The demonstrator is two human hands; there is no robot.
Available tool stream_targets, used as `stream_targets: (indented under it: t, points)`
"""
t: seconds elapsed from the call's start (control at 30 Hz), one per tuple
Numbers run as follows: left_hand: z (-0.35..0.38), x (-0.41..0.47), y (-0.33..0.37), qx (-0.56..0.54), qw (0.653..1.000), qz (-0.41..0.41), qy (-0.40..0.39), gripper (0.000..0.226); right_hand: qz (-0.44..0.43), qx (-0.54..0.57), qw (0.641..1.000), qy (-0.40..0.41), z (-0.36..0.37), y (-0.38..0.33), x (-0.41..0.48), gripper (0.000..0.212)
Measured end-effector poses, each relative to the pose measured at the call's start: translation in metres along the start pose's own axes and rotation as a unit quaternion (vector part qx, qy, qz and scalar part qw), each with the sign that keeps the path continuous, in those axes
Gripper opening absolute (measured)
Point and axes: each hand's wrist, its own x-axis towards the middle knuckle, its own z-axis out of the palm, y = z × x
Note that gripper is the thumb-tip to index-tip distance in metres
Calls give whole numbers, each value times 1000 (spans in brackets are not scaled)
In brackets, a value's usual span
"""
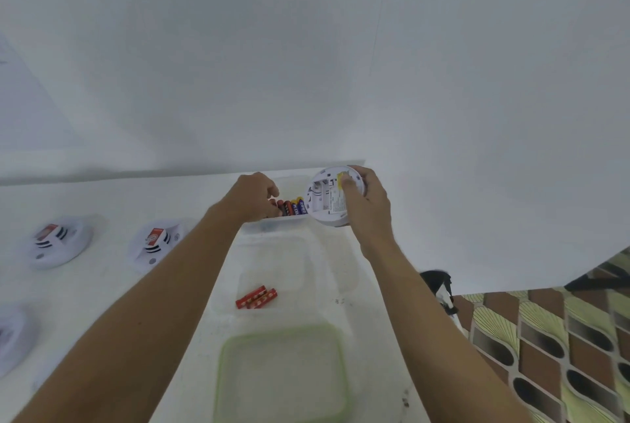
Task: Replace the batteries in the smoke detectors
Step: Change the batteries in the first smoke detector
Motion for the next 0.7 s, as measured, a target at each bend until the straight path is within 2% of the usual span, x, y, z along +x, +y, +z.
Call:
stream_targets:
  t: [0.07, 0.13, 0.23, 0.37, 0.5, 0.6, 0.7]
  points:
    - [0, 10, 1, 46, 998, 5, -36, 47, -3, 1, 1000, -10, 0, 1, 7, 17]
    - [2, 16, 3, 65, 996, 3, -53, 40, -7, 0, 1000, -22, 1, 2, 13, 18]
    - [6, 20, 4, 76, 996, 2, -49, 23, -10, -5, 999, -32, 1, 4, 21, 18]
    - [9, 22, 3, 64, 997, 10, -30, 19, -11, -6, 999, -36, 1, 7, 29, 18]
    - [7, 20, 4, 35, 999, 21, 11, 11, -9, 3, 999, -36, 2, 10, 35, 16]
    - [9, 17, 0, 16, 999, 20, 45, 22, -10, 9, 999, -36, 3, 11, 37, 17]
    - [9, 11, 0, -56, 992, 2, 114, 28, -11, 6, 999, -33, 3, 13, 39, 17]
